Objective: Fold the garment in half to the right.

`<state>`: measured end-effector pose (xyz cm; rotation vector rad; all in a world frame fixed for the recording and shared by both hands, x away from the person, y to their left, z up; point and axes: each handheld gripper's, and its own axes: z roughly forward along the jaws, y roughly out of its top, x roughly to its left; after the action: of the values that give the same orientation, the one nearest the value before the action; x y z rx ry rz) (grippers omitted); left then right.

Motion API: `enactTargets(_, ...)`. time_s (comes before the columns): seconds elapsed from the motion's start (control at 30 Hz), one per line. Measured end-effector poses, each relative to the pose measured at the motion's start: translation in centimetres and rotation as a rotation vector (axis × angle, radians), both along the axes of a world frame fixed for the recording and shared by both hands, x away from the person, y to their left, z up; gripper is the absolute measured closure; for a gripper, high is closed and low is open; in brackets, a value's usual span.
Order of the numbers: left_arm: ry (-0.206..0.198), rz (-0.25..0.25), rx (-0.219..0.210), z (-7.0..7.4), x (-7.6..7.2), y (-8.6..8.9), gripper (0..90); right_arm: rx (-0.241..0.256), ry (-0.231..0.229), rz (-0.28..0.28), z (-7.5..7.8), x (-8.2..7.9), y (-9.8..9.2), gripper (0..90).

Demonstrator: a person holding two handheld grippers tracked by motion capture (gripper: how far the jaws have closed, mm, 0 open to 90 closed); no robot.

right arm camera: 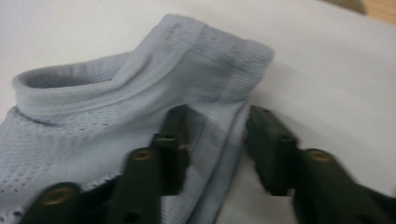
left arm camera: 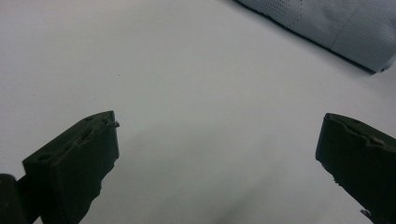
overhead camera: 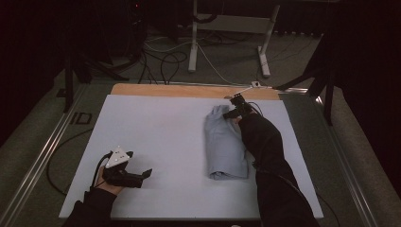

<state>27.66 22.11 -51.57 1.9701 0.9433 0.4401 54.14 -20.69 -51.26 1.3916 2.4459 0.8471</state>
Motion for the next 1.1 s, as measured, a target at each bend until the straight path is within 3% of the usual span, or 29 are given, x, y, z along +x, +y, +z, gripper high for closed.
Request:
enactTargets(0.07, 0.002, -0.002, 0.003, -0.1, 0.0, 0.0, 0.4, -0.005, -0.011, 0.004, 0.3, -0.1, 0.2, 79.3)
enactTargets(0.1, 0.004, 0.000, 0.000, -0.1, 0.1, 0.0, 0.4, -0.007, -0.021, 0.014, 0.5, -0.1, 0.3, 81.3)
enactTargets(0.2, 0.000, -0.005, 0.006, 0.0, 0.0, -0.1, 0.3, -0.026, -0.058, 0.041, 1.5, -0.4, 0.7, 83.7)
enactTargets(0.37, -0.004, -0.004, -0.001, 0.0, 0.0, -0.1, 0.3, 0.044, -0.122, 0.051, 2.8, -0.5, 1.0, 84.5)
enactTargets(0.47, -0.003, -0.002, -0.004, 0.0, 0.0, 0.0, 0.3, 0.047, -0.116, 0.052, 2.4, -0.2, 1.2, 84.5)
enactTargets(0.6, -0.002, -0.006, 0.001, -0.1, 0.0, 0.0, 0.3, 0.015, -0.086, 0.032, 1.3, 0.2, 1.1, 84.4)
enactTargets(0.73, -0.012, -0.011, -0.001, -0.1, 0.0, 0.0, 0.3, 0.039, -0.065, 0.021, 0.5, 0.5, 0.9, 83.9)
enactTargets(0.93, -0.044, -0.012, -0.004, 0.0, -0.2, 0.0, 0.3, -0.007, -0.065, 0.018, -0.2, 0.7, 1.3, 79.8)
enactTargets(1.1, -0.057, -0.018, -0.012, 0.1, -0.1, 0.2, 0.3, -0.017, -0.056, 0.011, 0.4, 0.5, 1.3, 63.2)
